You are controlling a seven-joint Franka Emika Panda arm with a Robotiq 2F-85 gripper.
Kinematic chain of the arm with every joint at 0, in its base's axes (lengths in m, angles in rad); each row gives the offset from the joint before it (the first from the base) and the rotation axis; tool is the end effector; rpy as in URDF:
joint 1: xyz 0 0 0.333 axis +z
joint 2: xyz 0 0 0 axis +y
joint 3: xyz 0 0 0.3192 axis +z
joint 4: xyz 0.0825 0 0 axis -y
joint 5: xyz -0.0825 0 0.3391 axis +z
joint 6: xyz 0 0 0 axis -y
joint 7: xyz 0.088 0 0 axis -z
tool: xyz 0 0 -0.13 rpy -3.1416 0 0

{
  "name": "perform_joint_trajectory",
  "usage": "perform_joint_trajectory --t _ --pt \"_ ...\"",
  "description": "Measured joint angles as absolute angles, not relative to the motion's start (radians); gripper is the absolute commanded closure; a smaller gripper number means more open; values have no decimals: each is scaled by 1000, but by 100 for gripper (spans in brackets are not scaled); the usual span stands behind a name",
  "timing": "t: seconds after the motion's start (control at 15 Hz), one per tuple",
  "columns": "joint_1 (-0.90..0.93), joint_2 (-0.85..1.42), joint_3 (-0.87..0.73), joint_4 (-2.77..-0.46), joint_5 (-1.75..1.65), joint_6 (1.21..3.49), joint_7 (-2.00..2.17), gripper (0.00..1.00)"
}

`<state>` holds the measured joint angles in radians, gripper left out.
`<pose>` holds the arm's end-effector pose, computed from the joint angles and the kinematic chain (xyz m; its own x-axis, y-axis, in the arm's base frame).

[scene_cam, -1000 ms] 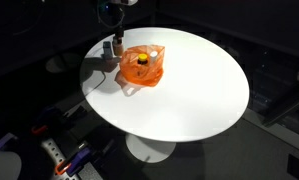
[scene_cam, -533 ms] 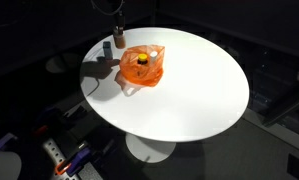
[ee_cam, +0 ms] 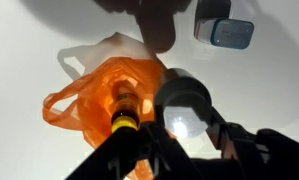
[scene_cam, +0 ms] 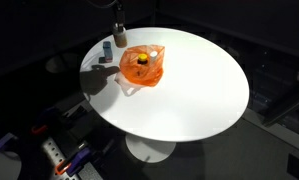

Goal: Pick up the white medicine bottle from the table and put it in the orange plastic bag

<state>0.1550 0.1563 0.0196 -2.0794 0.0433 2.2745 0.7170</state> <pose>0.5334 0.0957 0.3647 0.8418 -0.5398 0.0044 -0.5388 -0.8407 -0.0531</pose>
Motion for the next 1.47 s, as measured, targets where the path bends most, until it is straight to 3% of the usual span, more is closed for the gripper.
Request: perform_joint_trajectory --t 1.47 --pt "45 209 -17 -2145 61 2275 714 81"
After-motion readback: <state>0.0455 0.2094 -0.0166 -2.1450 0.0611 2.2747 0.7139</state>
